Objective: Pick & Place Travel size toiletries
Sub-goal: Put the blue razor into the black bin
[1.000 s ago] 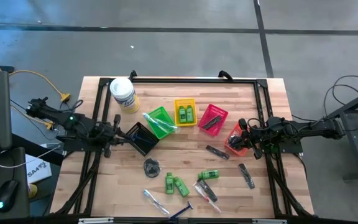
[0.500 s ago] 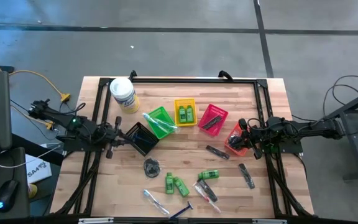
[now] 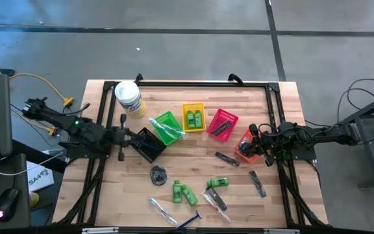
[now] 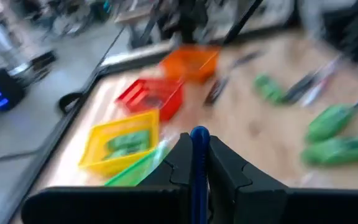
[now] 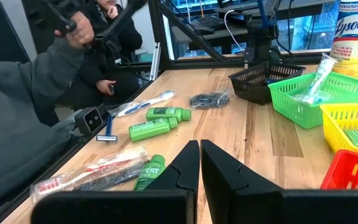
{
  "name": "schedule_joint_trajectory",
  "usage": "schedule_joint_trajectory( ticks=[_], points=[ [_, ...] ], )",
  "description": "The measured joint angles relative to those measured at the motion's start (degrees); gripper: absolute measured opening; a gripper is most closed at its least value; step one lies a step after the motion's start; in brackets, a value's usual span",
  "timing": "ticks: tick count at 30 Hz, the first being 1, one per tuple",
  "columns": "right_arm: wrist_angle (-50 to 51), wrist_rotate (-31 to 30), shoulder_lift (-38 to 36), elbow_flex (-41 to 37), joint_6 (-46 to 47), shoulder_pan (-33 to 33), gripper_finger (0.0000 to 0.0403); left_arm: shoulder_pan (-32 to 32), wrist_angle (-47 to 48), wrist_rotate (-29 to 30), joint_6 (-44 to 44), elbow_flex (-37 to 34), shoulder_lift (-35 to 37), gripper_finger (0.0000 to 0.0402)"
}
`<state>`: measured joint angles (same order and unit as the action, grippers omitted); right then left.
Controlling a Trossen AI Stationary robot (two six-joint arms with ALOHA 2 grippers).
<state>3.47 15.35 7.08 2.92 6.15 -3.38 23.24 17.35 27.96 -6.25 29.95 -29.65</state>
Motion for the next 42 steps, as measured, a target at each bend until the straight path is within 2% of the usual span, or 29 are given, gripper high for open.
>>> schedule_joint_trajectory(
  ticks=[3, 7, 14, 19, 28, 34, 42],
  points=[
    [0.1, -0.1, 0.0, 0.0, -0.4, 0.0, 0.0009, 0.0, 8.9, 2.3, -0.2, 7.9, -9.3, 0.0018],
    [0.1, -0.2, 0.0, 0.0, -0.7, 0.0, 0.0009, 0.0, 17.9, 0.9, -0.9, 18.0, -20.6, 0.0018],
    [0.1, -0.2, 0.0, 0.0, -0.7, 0.0, 0.0009, -0.1, 28.4, -0.5, -2.3, 29.7, -32.6, 0.0018],
    [0.1, -0.2, 0.0, 0.0, -0.8, 0.0, 0.0009, -3.9, 32.1, -5.9, -2.1, 33.0, -34.4, 0.0019],
    [0.1, -0.2, 0.0, 0.0, -0.8, 0.0, 0.0009, -12.9, 32.2, -12.8, -2.5, 33.4, -34.4, 0.002],
    [0.1, -0.2, 0.0, 0.0, -0.8, 0.0, 0.0009, -14.6, 32.5, -14.2, -3.1, 33.4, -34.4, 0.0021],
    [0.1, -0.2, 0.0, 0.0, -0.8, 0.0, 0.0009, -14.7, 34.8, -14.3, -8.4, 33.2, -36.5, 0.0021]
  ],
)
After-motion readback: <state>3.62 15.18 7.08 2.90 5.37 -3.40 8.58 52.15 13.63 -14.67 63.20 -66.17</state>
